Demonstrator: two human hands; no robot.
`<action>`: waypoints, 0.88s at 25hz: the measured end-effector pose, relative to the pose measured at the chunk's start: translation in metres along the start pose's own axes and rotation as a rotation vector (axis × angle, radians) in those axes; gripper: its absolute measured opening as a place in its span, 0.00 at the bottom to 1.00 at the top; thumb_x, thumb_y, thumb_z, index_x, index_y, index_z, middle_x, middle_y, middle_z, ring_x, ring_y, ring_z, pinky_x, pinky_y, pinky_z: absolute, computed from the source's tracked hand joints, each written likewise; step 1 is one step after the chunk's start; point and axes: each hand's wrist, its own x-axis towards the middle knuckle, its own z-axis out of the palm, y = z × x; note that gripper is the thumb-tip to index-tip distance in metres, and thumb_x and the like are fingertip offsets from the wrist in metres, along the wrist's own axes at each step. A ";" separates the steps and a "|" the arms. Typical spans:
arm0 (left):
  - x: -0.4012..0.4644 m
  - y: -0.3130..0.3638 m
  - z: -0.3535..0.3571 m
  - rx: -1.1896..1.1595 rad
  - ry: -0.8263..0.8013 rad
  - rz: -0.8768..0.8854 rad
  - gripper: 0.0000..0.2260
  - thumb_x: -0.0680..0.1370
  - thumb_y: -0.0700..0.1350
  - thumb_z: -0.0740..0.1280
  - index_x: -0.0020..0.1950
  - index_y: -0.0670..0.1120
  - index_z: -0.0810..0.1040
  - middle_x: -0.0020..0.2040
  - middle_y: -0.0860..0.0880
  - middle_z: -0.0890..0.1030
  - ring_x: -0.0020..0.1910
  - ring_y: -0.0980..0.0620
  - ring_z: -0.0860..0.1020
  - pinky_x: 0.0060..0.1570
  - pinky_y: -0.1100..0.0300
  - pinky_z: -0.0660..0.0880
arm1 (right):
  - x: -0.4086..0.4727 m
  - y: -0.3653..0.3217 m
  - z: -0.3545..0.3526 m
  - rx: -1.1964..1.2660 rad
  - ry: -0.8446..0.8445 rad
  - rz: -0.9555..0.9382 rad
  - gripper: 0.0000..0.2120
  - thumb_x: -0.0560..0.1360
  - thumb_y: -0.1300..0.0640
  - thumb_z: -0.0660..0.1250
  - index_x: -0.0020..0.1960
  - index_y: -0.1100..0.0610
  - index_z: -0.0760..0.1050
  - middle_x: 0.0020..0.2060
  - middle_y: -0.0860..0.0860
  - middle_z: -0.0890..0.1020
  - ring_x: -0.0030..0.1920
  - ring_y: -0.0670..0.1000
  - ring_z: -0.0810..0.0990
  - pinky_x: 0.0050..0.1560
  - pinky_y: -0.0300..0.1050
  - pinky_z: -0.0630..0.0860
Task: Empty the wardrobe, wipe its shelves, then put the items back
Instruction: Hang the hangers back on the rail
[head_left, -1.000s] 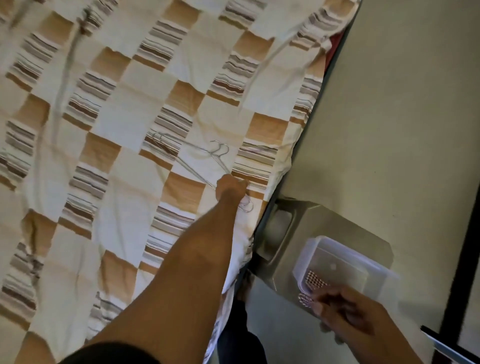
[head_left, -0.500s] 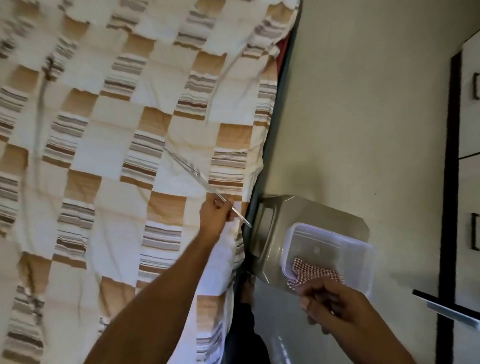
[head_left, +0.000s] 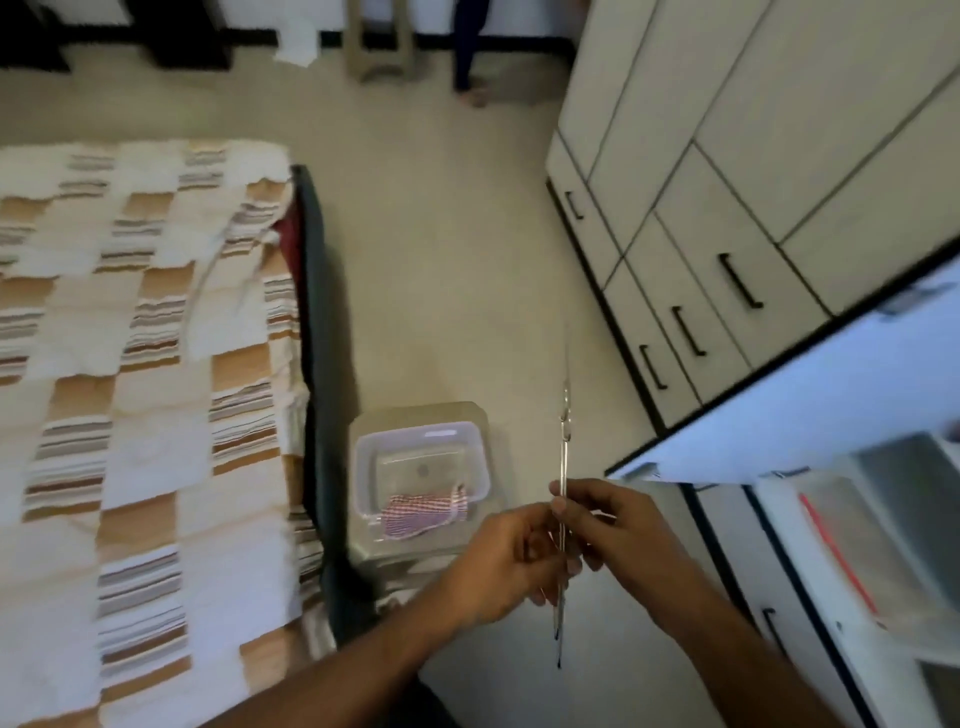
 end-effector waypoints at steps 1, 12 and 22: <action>0.004 0.013 0.031 0.036 -0.084 0.020 0.06 0.78 0.40 0.71 0.53 0.47 0.79 0.40 0.48 0.85 0.37 0.48 0.84 0.38 0.55 0.81 | -0.022 0.013 -0.027 0.046 0.039 -0.014 0.06 0.78 0.54 0.70 0.55 0.48 0.82 0.35 0.48 0.84 0.32 0.49 0.79 0.35 0.42 0.76; 0.091 0.146 0.284 0.271 -0.295 0.381 0.11 0.71 0.52 0.78 0.51 0.52 0.84 0.42 0.52 0.83 0.35 0.54 0.75 0.37 0.63 0.72 | -0.215 0.134 -0.230 0.505 0.556 -0.066 0.05 0.76 0.62 0.72 0.50 0.62 0.83 0.33 0.54 0.80 0.31 0.48 0.75 0.31 0.40 0.72; 0.168 0.240 0.458 0.343 -0.834 0.616 0.20 0.72 0.47 0.78 0.63 0.50 0.82 0.52 0.45 0.77 0.41 0.50 0.77 0.44 0.59 0.79 | -0.276 0.132 -0.324 0.606 0.867 -0.153 0.08 0.75 0.62 0.72 0.54 0.62 0.81 0.32 0.51 0.79 0.31 0.47 0.74 0.30 0.39 0.71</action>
